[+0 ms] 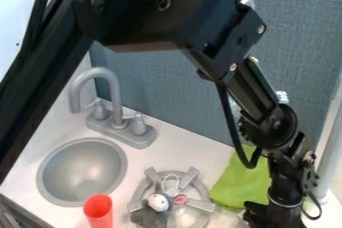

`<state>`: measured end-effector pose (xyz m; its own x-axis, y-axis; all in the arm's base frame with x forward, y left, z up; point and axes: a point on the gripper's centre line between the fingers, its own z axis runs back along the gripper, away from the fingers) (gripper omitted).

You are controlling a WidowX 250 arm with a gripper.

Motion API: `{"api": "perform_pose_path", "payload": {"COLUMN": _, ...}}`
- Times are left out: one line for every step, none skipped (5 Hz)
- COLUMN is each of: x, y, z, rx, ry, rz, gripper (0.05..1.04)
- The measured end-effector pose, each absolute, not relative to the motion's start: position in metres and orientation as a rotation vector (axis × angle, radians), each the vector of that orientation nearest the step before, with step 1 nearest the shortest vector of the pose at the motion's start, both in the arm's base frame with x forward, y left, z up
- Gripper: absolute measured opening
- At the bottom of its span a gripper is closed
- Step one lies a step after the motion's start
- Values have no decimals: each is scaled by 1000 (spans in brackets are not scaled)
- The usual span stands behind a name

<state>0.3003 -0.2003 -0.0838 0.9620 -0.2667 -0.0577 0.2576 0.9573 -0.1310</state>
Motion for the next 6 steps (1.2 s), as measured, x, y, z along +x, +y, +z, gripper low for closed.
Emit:
{"api": "perform_pose_path", "payload": {"x": 296, "y": -196, "z": -85, "rx": -105, "ry": 87, "rz": -261, "gripper": 550}}
{"api": "perform_pose_path", "payload": {"x": 292, "y": -191, "z": -74, "rx": -98, "ry": 90, "rz": -262, "gripper": 550}}
{"api": "perform_pose_path", "payload": {"x": 284, "y": -180, "z": -49, "rx": -65, "ry": 78, "rz": -249, "gripper": 550}}
{"api": "perform_pose_path", "payload": {"x": 267, "y": -155, "z": -46, "rx": -20, "ry": 124, "rz": -190, "gripper": 550}}
{"api": "perform_pose_path", "payload": {"x": 255, "y": -121, "z": -53, "rx": 34, "ry": 193, "rz": -113, "gripper": 550}}
{"api": "perform_pose_path", "payload": {"x": 247, "y": -97, "z": -68, "rx": 42, "ry": 252, "rz": -84, "gripper": 550}}
